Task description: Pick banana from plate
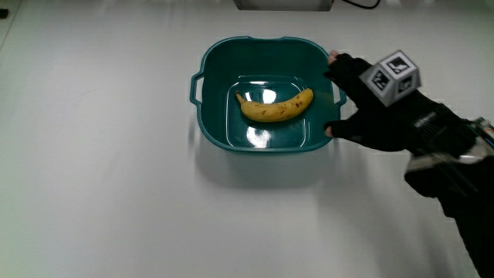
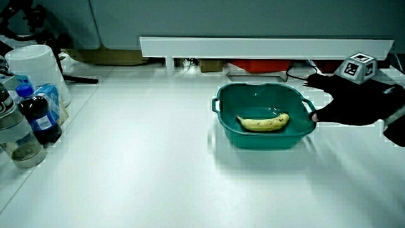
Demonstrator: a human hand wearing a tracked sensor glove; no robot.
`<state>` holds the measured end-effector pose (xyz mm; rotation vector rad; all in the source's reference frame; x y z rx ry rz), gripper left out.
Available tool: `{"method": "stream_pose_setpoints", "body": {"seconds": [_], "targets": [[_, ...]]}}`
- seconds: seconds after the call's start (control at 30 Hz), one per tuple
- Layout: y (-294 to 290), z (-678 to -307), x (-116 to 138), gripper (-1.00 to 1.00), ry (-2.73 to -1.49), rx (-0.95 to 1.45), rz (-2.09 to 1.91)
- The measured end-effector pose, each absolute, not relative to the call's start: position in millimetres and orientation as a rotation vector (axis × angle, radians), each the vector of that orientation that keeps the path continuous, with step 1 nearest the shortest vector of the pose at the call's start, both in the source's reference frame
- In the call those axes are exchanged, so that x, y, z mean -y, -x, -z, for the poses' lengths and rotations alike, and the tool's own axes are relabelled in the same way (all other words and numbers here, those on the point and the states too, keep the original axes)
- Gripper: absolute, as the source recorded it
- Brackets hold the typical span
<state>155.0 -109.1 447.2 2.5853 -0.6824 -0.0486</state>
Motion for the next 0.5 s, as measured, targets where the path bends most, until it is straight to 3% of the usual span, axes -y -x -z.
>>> {"method": "stream_pose_setpoints", "body": {"seconds": [0.33, 0.37, 0.4, 0.5], "targets": [[-99, -462, 112, 0.00, -2.524, 0.743, 0.070], [-96, -473, 115, 0.00, -2.458, 0.753, 0.063], [-90, -470, 115, 0.00, -2.494, 0.743, 0.078], [-78, -483, 119, 0.00, -2.430, 0.751, 0.063]]}}
